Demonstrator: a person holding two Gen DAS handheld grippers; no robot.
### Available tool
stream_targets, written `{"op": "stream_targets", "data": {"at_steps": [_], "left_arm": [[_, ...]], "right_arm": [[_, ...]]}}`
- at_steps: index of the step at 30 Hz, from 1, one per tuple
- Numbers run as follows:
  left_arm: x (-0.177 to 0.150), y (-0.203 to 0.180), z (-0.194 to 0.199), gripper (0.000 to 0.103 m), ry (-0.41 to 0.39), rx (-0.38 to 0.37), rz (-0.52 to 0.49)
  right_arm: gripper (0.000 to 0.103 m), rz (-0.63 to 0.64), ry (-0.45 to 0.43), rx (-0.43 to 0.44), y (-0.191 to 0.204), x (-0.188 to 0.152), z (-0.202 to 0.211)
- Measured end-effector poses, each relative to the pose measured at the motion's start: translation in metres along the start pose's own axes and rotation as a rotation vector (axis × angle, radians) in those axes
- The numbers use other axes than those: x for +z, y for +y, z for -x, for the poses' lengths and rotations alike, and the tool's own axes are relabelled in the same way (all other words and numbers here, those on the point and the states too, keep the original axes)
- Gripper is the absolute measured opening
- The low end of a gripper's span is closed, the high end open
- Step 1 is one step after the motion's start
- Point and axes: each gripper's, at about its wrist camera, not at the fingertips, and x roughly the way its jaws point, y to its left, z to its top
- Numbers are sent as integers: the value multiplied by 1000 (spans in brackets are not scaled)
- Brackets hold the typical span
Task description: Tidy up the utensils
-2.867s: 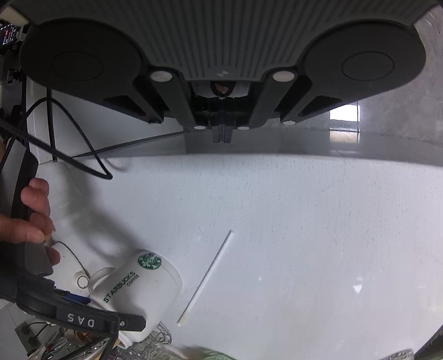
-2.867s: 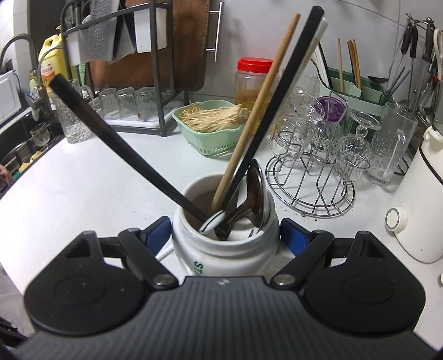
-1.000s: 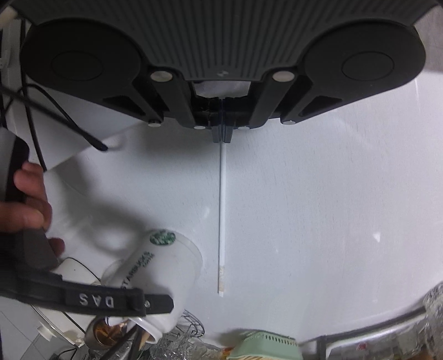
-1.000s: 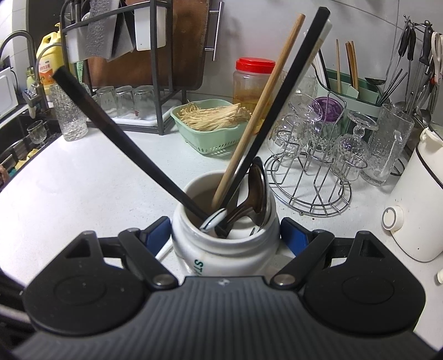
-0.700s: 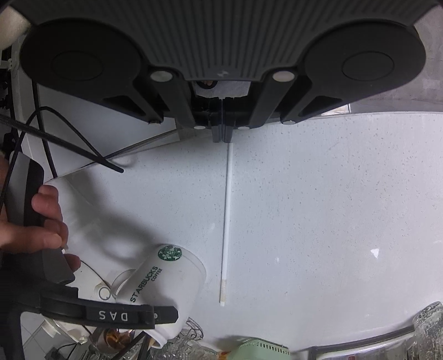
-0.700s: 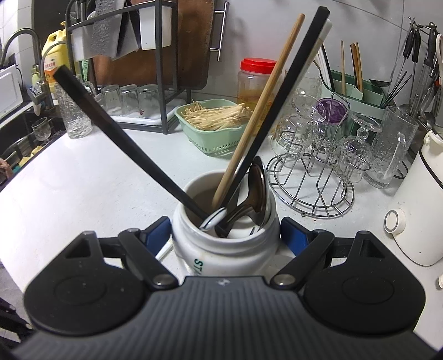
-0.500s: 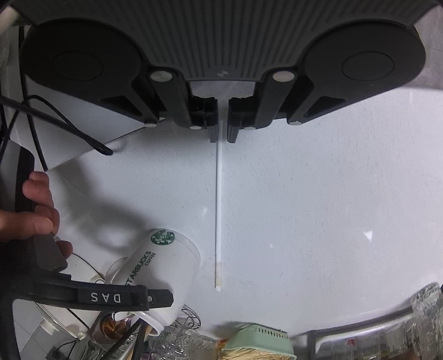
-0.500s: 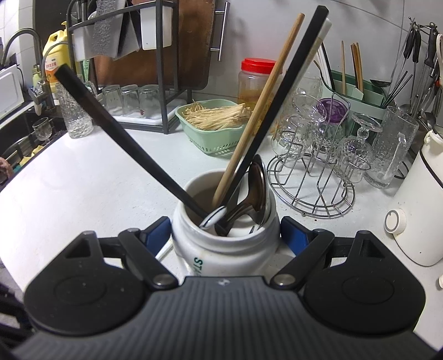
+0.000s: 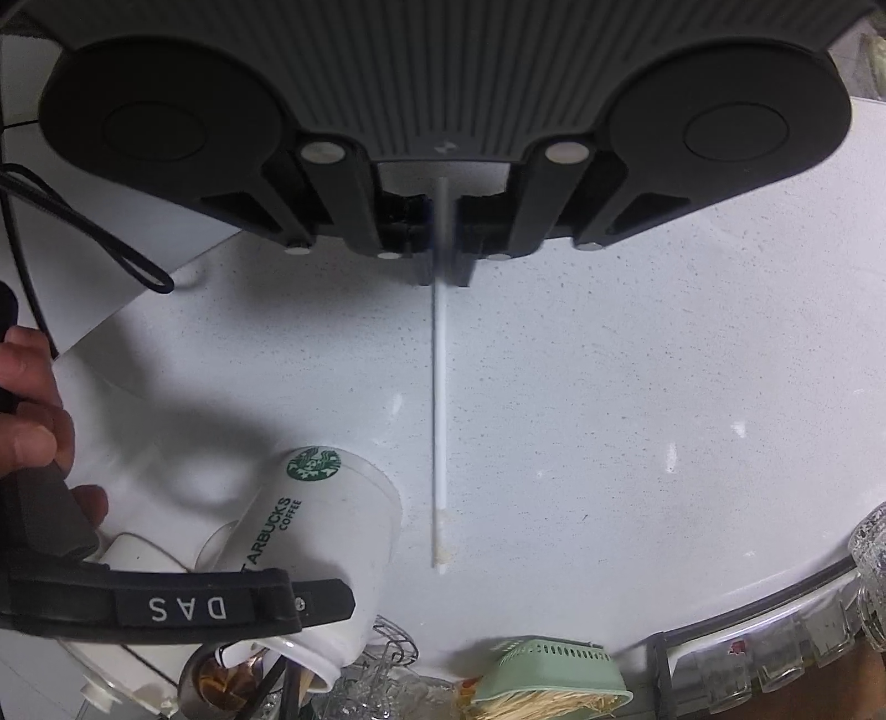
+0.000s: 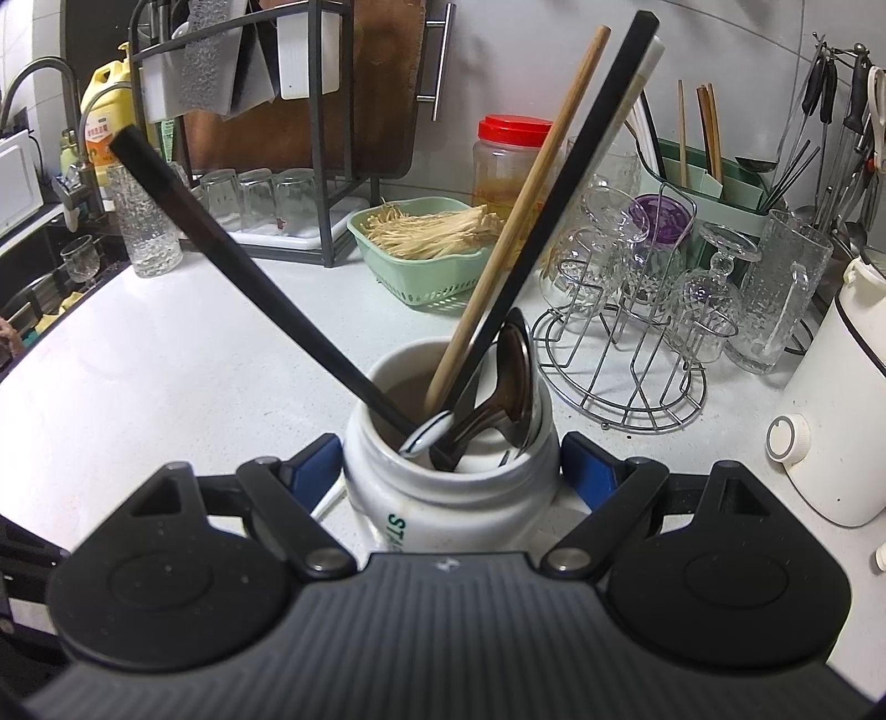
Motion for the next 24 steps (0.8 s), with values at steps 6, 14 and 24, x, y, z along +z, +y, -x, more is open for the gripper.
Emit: {"op": "stream_targets", "data": {"at_steps": [6, 14, 24], "left_arm": [[-4, 1, 3, 3, 39, -5, 27], [-28, -2, 20, 2, 82, -35, 83], [-38, -4, 31, 0, 92, -93, 133]], "right_arm": [[88, -7, -9, -7, 0, -2, 0], [88, -1, -15, -6, 0, -3, 1], [88, 8, -16, -3, 1, -4, 2]]}}
